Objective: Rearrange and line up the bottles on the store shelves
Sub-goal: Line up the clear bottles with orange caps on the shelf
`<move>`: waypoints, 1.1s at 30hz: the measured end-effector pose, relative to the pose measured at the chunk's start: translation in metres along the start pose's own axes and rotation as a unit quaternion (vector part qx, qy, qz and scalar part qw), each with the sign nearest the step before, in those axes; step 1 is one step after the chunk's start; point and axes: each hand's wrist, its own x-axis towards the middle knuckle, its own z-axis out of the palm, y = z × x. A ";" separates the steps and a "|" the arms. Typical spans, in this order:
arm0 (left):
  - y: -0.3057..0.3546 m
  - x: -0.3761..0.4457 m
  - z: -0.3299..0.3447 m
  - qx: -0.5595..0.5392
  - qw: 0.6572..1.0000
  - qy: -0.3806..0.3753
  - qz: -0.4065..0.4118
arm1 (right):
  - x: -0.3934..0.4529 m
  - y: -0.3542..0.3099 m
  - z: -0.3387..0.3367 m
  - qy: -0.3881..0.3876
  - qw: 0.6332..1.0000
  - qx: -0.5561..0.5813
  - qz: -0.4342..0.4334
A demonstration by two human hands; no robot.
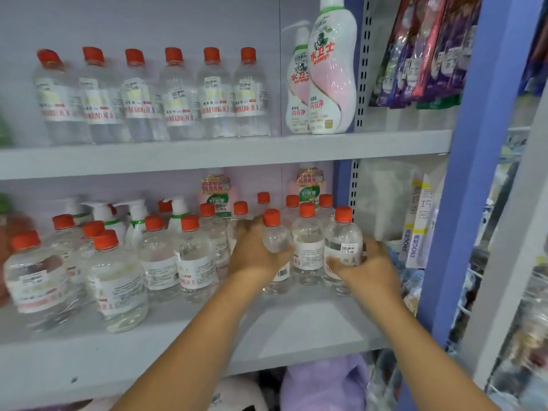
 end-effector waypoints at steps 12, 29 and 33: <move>-0.061 -0.113 -0.120 -0.234 0.963 0.126 -0.045 | -0.082 -0.088 0.087 -0.180 0.976 0.114 -0.046; -0.193 -0.096 -0.205 -0.048 0.952 0.269 -0.137 | -0.137 -0.155 0.197 -0.118 0.975 -0.062 -0.176; -0.190 -0.094 -0.201 0.040 0.947 0.285 -0.142 | -0.136 -0.154 0.195 -0.138 0.975 -0.010 -0.173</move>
